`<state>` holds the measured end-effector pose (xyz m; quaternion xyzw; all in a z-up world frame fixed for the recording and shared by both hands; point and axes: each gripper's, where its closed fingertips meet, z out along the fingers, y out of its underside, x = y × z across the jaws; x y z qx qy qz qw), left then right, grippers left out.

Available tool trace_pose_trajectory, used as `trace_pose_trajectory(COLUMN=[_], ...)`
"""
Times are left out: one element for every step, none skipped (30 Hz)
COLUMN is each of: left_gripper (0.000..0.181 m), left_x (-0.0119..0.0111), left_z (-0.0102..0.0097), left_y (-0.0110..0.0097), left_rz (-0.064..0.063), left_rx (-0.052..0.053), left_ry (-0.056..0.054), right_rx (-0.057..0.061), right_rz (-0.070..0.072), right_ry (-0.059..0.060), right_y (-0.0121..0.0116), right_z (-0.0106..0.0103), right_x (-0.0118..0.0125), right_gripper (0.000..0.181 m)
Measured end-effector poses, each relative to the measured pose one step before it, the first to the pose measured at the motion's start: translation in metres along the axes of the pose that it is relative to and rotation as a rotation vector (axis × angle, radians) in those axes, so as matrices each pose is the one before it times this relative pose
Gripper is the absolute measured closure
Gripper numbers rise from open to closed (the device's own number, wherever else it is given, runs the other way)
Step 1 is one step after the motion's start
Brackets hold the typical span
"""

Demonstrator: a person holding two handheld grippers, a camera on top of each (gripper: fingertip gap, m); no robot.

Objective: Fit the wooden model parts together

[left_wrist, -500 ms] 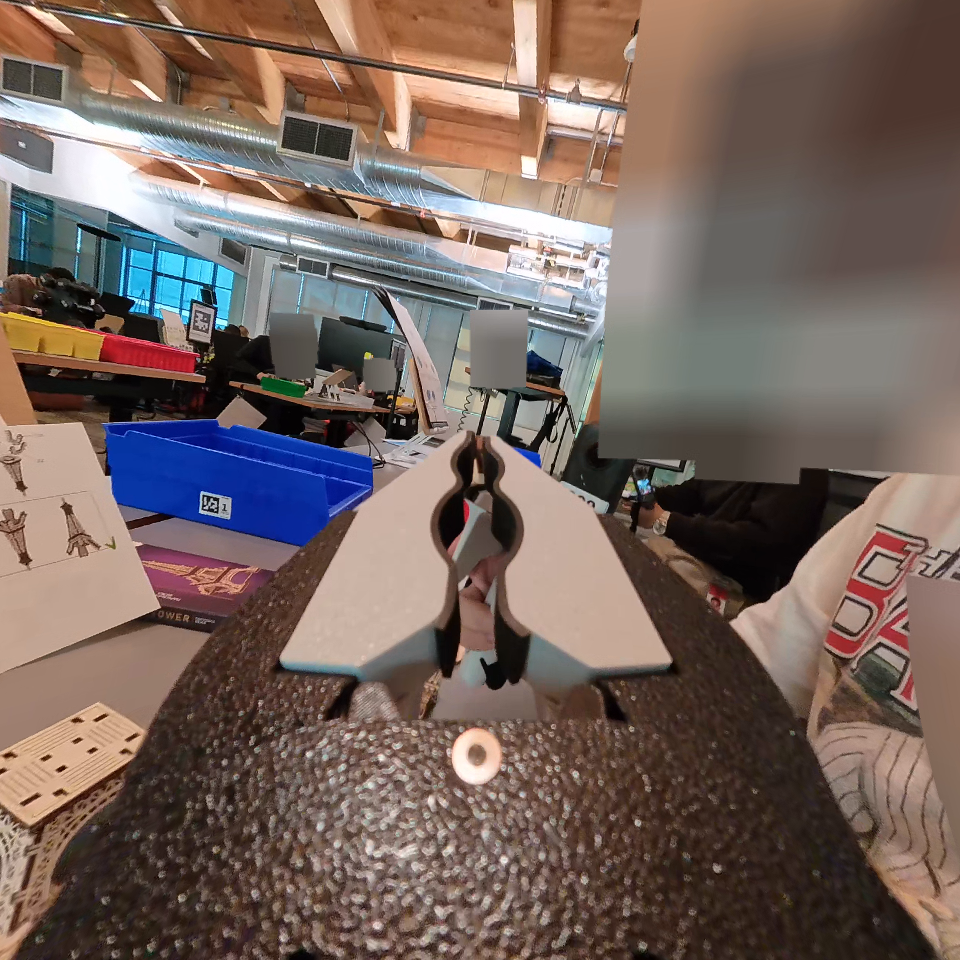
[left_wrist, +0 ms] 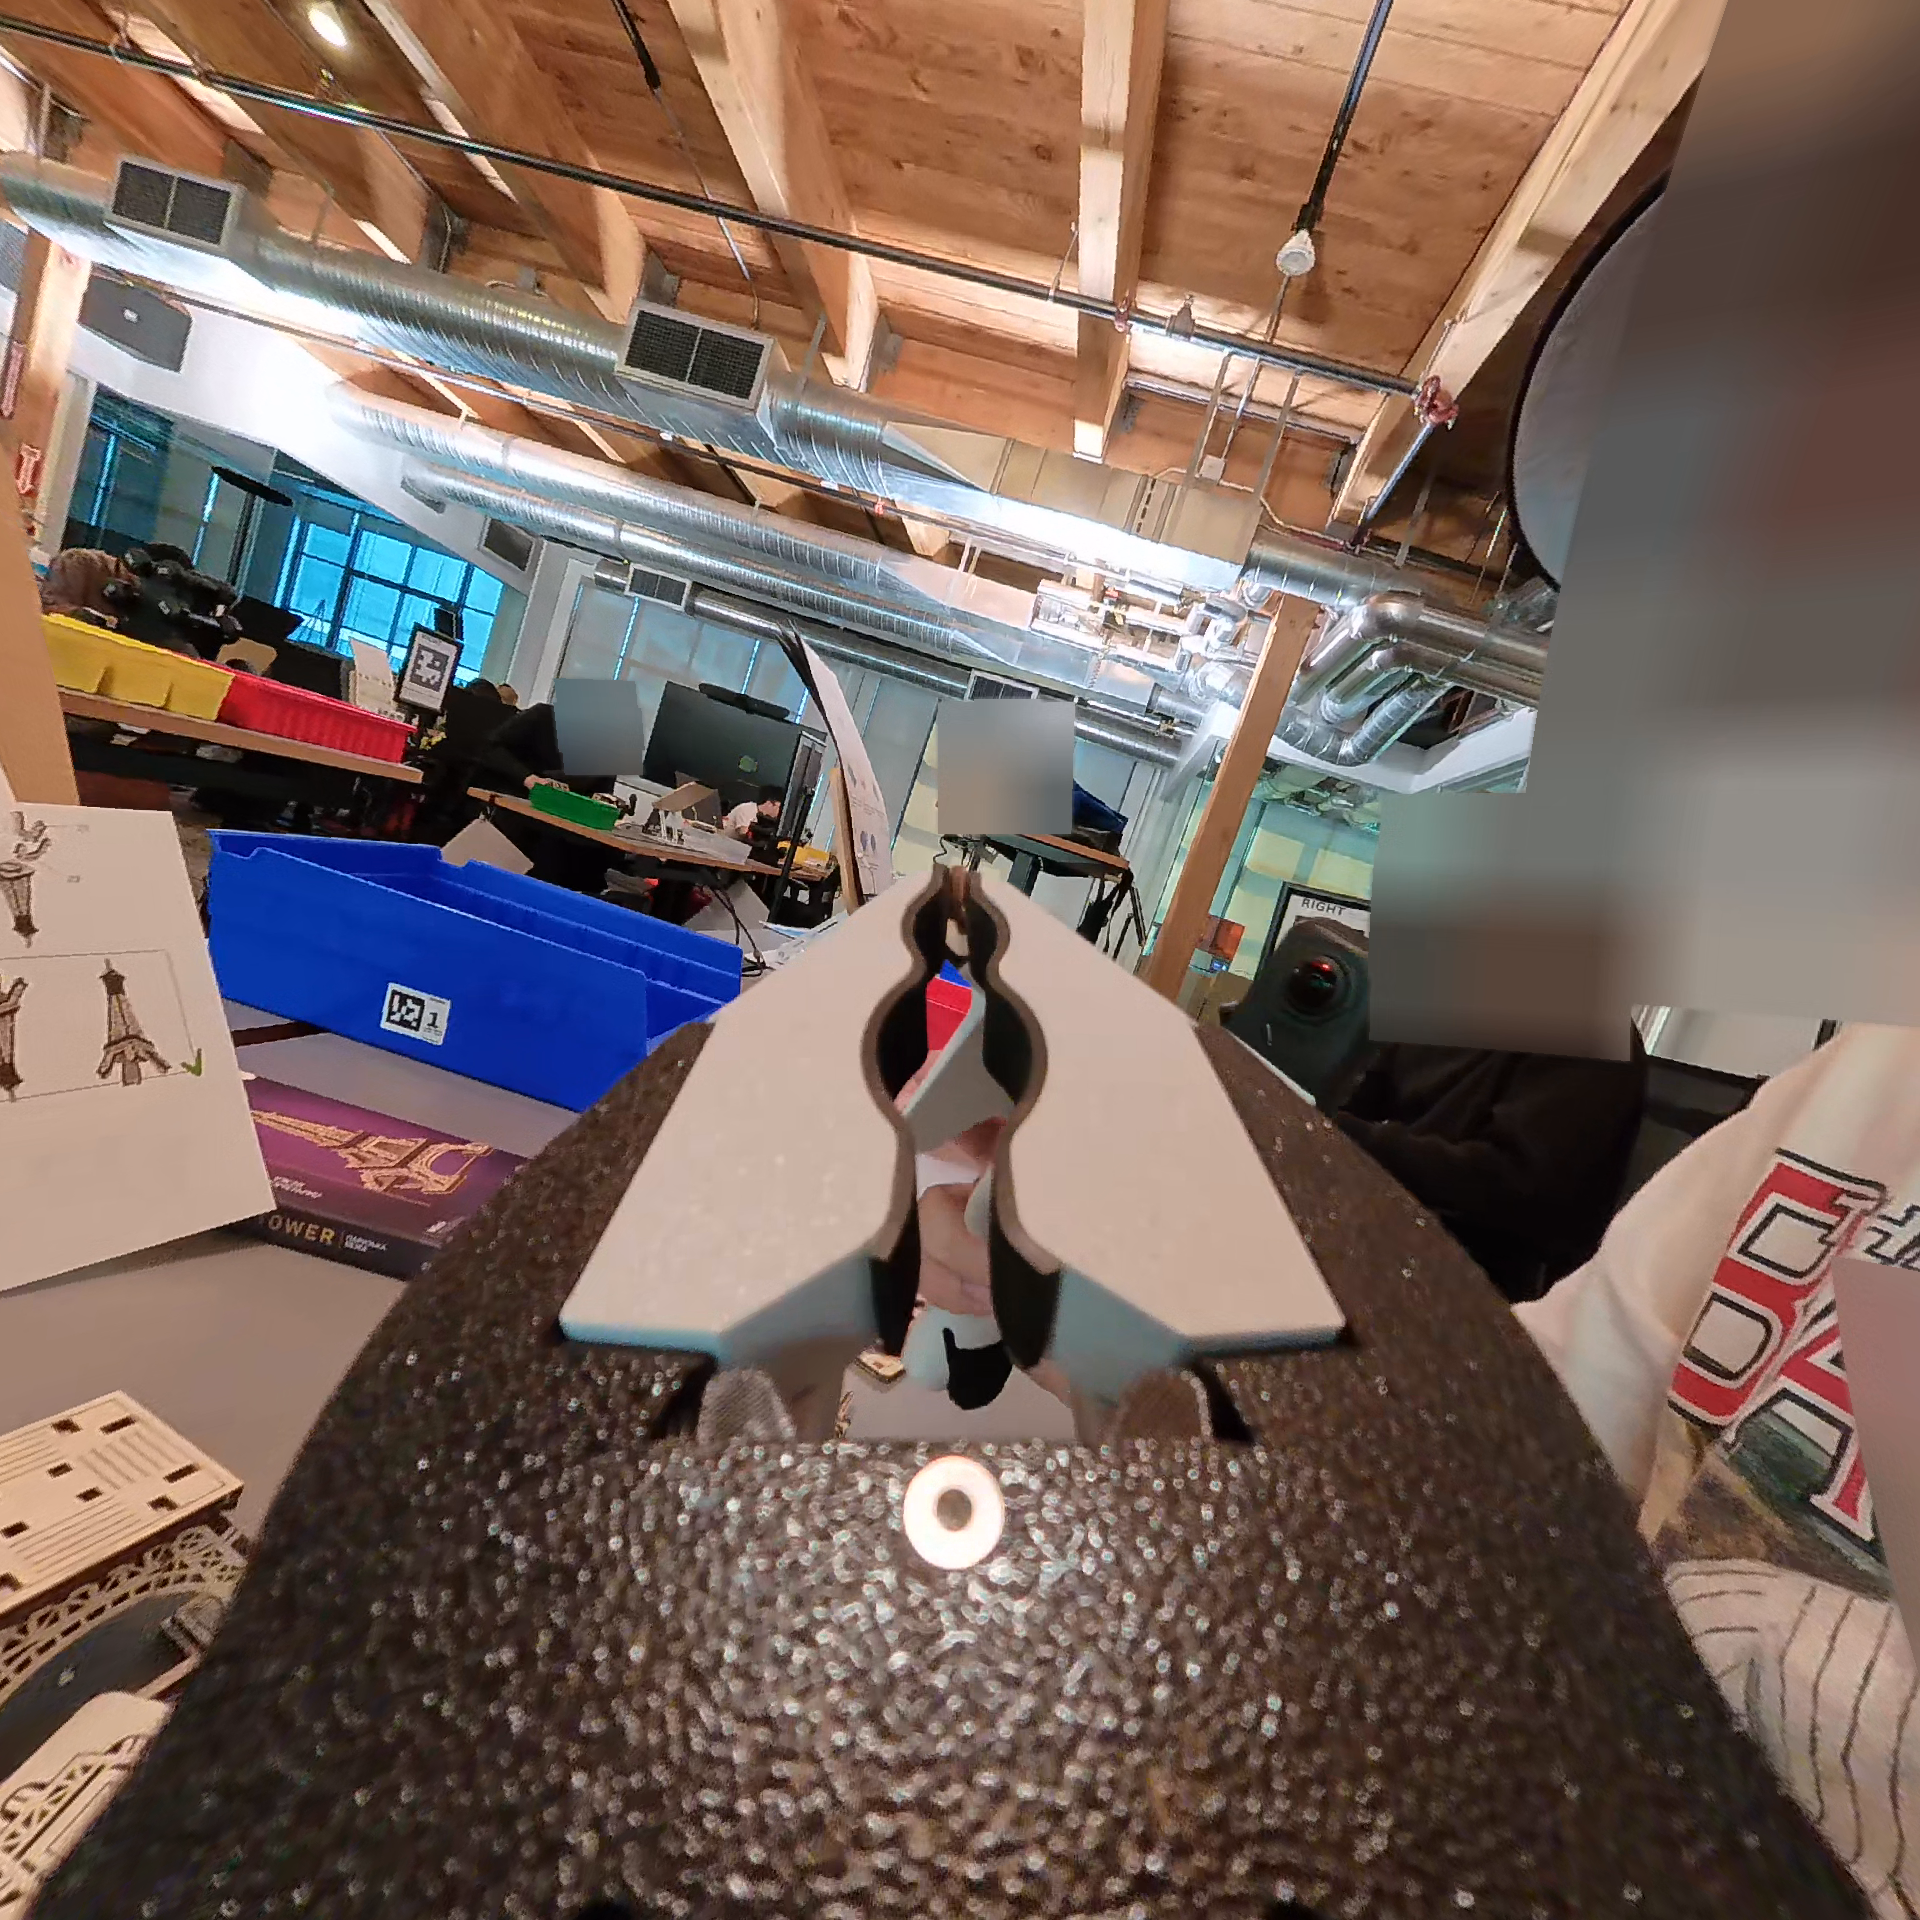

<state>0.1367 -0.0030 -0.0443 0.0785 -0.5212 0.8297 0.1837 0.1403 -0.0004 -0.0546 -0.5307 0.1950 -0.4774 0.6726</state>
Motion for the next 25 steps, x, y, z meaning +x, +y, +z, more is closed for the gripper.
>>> trace_pose_trajectory(left_gripper=[0.181,0.181,0.181,0.18,0.18,0.18,0.18,0.18,0.18,0.18,0.18,0.18,0.18,0.18,0.18,0.18,0.18,0.18,0.18,0.18,0.18,0.18,0.18,0.181,0.181], left_x=[-0.0003,0.00012,0.00023,0.00006,-0.0001,0.00007,0.00026,0.00032,0.00044,0.00046,0.00004,-0.00014,-0.00021,-0.0005,-0.00054,-0.00056,-0.00089,-0.00095,-0.0006,-0.00055,-0.00103,-0.00074,-0.00068,-0.00148,-0.00221], left_z=[-0.0002,-0.00014,-0.00014,-0.00015,-0.00006,-0.00008,0.00017,0.00019,0.0004,0.00017,0.0002,0.00026,0.00024,0.00017,-0.00005,-0.00002,0.00006,0.00002,0.00001,0.00013,0.00027,0.00027,0.0003,0.00062,0.00044], left_y=[0.00001,0.0,0.00005,0.00015,0.00061,0.00119,0.00175,0.0018,0.00134,0.00071,0.00103,0.0016,0.00163,0.00068,0.00035,0.00062,0.00048,0.00032,0.00006,-0.00026,-0.00091,-0.00148,-0.00126,0.00019,0.00143], left_rz=[0.0001,0.0003,0.0014,0.0032,0.0038,0.0031,0.0013,0.0022,0.0047,0.0066,0.0084,0.0104,0.0098,0.0048,0.0009,-0.0013,-0.0044,-0.0079,-0.011,-0.0149,-0.0193,-0.027,-0.0367,-0.0457,-0.0474], left_rx=[0.0006,0.0007,0.0,-0.0016,-0.0041,-0.008,-0.0125,-0.013,-0.0099,-0.0066,-0.0109,-0.0152,-0.0138,-0.0066,-0.0027,-0.0029,-0.002,-0.0013,0.001,0.004,0.0112,0.0211,0.0222,0.0109,0.0015], left_ry=[0.0004,0.0019,0.0024,0.001,0.0006,0.0033,0.004,0.0033,0.0031,0.0003,-0.0022,-0.0037,-0.0039,-0.0051,-0.0041,-0.0025,-0.0034,-0.005,-0.0025,-0.0022,-0.007,-0.0063,-0.0042,-0.0081,-0.0118], right_rx=[-0.0049,-0.005,-0.0017,0.0027,0.0042,0.003,0.0012,0.0038,0.0045,-0.0006,-0.0066,-0.0045,0.0003,-0.0032,-0.0068,-0.0038,-0.0032,-0.0058,-0.004,-0.0012,-0.0031,-0.0058,-0.0055,-0.0074,-0.0079], right_rz=[-0.0261,-0.0217,-0.0121,-0.0011,0.005,0.0051,0.0034,0.0029,0.0016,0.0005,0.0,-0.0016,-0.0029,-0.0013,-0.0003,-0.0025,-0.0025,-0.0015,-0.0007,-0.0026,-0.0088,-0.0183,-0.0257,-0.0273,-0.0273], right_ry=[0.0107,0.0032,-0.001,-0.0018,-0.0012,0.0001,0.0014,0.0012,-0.0034,-0.0088,-0.0074,-0.0032,-0.002,-0.0035,-0.0034,-0.0004,0.0016,0.0032,0.0027,0.001,0.0008,0.0039,0.008,0.0125,0.0083], right_y=[0.00011,0.00022,-0.0001,-0.00051,-0.00057,-0.0003,-0.00002,-0.00047,-0.00045,0.00021,0.00095,0.00042,-0.00021,0.00045,0.00115,0.00071,0.00047,0.00103,0.00089,0.00025,0.0003,0.00036,0.00005,0.00021,0.00037], right_z=[0.00027,0.00036,0.00026,0.0,-0.0002,-0.00029,-0.00028,-0.00036,-0.00041,-0.00008,0.00006,-0.00012,-0.00028,-0.00006,0.00028,0.00004,0.00015,0.00032,0.00031,0.00012,0.00008,-0.00018,-0.00046,-0.00042,-0.00019], right_x=[0.00045,-0.00015,-0.00009,0.00032,0.00082,0.00134,0.0016,0.00168,0.00095,0.00024,0.00047,0.00088,0.00081,0.00042,0.00027,0.0003,0.00041,0.0004,0.00041,0.00034,0.00034,0.00096,0.00144,0.00186,0.00109], right_gripper=[0.175,0.176,0.176,0.176,0.176,0.176,0.177,0.177,0.177,0.176,0.177,0.177,0.177,0.177,0.177,0.177,0.177,0.177,0.177,0.177,0.177,0.177,0.177,0.176,0.174])
